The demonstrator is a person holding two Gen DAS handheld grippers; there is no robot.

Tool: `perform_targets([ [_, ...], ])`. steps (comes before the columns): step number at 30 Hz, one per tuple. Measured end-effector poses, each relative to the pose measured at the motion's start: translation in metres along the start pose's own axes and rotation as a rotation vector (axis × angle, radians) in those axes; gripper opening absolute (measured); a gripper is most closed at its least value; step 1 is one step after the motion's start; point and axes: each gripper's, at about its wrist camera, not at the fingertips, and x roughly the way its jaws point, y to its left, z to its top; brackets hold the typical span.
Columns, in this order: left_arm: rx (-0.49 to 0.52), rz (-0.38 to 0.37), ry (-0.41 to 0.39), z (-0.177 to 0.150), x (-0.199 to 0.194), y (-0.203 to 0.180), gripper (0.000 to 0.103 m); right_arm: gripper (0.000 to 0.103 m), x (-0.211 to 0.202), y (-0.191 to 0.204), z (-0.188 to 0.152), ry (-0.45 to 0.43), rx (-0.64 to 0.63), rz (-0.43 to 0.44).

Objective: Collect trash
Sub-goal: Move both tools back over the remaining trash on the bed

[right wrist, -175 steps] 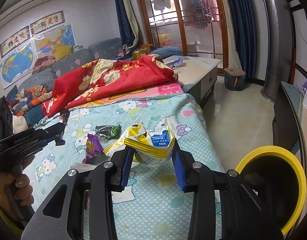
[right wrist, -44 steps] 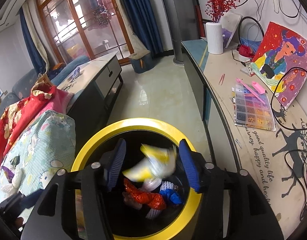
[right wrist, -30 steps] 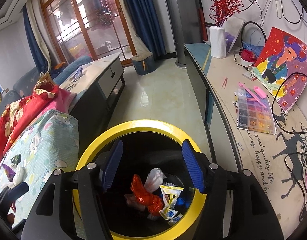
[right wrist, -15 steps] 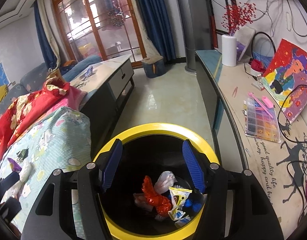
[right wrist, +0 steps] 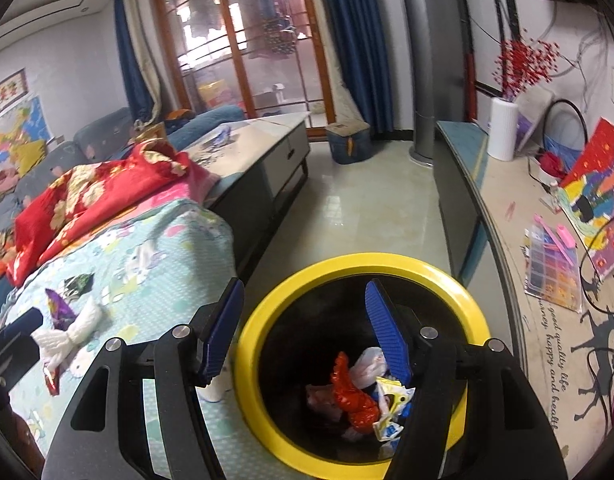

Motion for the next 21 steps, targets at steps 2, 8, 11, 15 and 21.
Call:
perform_targets([
  [2, -0.013, 0.012, -0.012, 0.001, -0.005, 0.006, 0.092, 0.061, -0.001, 0.009, 0.0, -0.002, -0.012, 0.018],
  [8, -0.057, 0.046, -0.045, 0.003, -0.019, 0.026, 0.092, 0.061, -0.005, 0.033, -0.003, -0.004, -0.048, 0.06],
  [11, -0.076, 0.068, -0.055, 0.003, -0.024, 0.036, 0.092, 0.061, -0.005, 0.043, -0.005, 0.001, -0.067, 0.079],
  [15, -0.098, 0.096, -0.064, 0.002, -0.029, 0.048, 0.092, 0.061, -0.005, 0.059, -0.008, 0.009, -0.092, 0.107],
  [21, -0.13, 0.128, -0.076, 0.0, -0.038, 0.065, 0.092, 0.061, -0.004, 0.081, -0.013, 0.023, -0.129, 0.143],
])
